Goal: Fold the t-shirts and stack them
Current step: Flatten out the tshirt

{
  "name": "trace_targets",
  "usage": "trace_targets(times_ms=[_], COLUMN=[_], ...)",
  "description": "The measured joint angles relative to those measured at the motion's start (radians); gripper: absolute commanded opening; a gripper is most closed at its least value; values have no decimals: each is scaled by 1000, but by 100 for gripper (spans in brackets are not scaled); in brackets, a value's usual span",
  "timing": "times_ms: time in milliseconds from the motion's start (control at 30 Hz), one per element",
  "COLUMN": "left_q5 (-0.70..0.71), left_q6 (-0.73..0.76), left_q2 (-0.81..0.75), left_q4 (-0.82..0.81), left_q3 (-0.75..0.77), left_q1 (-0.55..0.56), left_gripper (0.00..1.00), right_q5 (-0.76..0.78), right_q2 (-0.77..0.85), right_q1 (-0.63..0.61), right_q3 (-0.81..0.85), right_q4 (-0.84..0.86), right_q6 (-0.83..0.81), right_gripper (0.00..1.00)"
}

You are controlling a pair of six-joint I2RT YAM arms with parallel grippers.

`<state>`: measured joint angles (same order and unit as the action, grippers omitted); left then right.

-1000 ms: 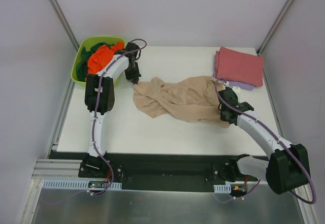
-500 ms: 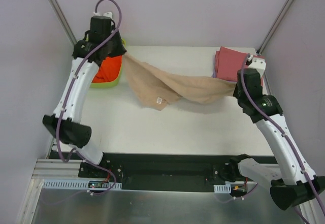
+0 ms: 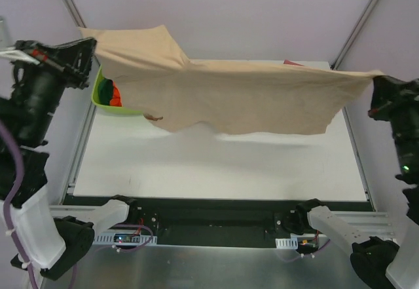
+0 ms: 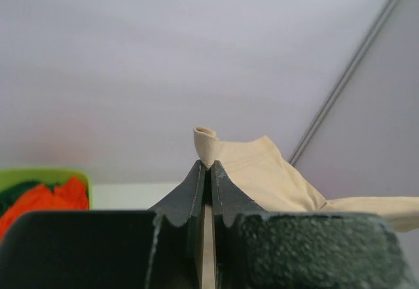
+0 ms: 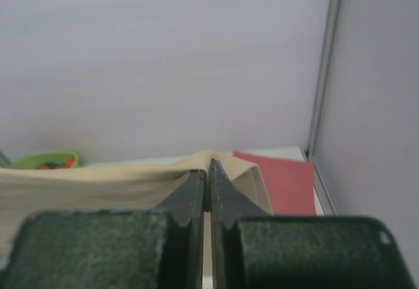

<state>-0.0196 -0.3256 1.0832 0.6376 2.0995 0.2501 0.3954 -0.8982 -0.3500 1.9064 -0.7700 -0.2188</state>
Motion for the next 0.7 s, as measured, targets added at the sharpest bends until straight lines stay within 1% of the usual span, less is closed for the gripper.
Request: trace_targets(times_ms=[133, 200, 300, 400, 500, 600, 700], left_q5=[-60, -89, -140, -159, -145, -80, 35], left_q6=[18, 20, 20, 23, 31, 47, 84], left_q2=[-54, -73, -80, -69, -36, 23, 124], left_q4=[-33, -43, -59, -64, -83, -112, -184], left_q3=[131, 166, 220, 246, 245, 208, 123], left_q1=[0, 0, 0, 0, 0, 0, 0], left_gripper=[0, 0, 0, 0, 0, 0, 0], right_q5=[-113, -149, -176, -169, -131, -58, 44], right_q2=[-8, 4, 35, 48, 43, 21, -18], right_q1=[0, 0, 0, 0, 0, 0, 0], right_q3=[228, 277, 295, 275, 226, 137, -18], right_q4=[-42, -47, -48, -48, -39, 9, 119], right_q6=[-23, -29, -39, -56, -81, -114, -158], right_gripper=[0, 0, 0, 0, 1, 0, 0])
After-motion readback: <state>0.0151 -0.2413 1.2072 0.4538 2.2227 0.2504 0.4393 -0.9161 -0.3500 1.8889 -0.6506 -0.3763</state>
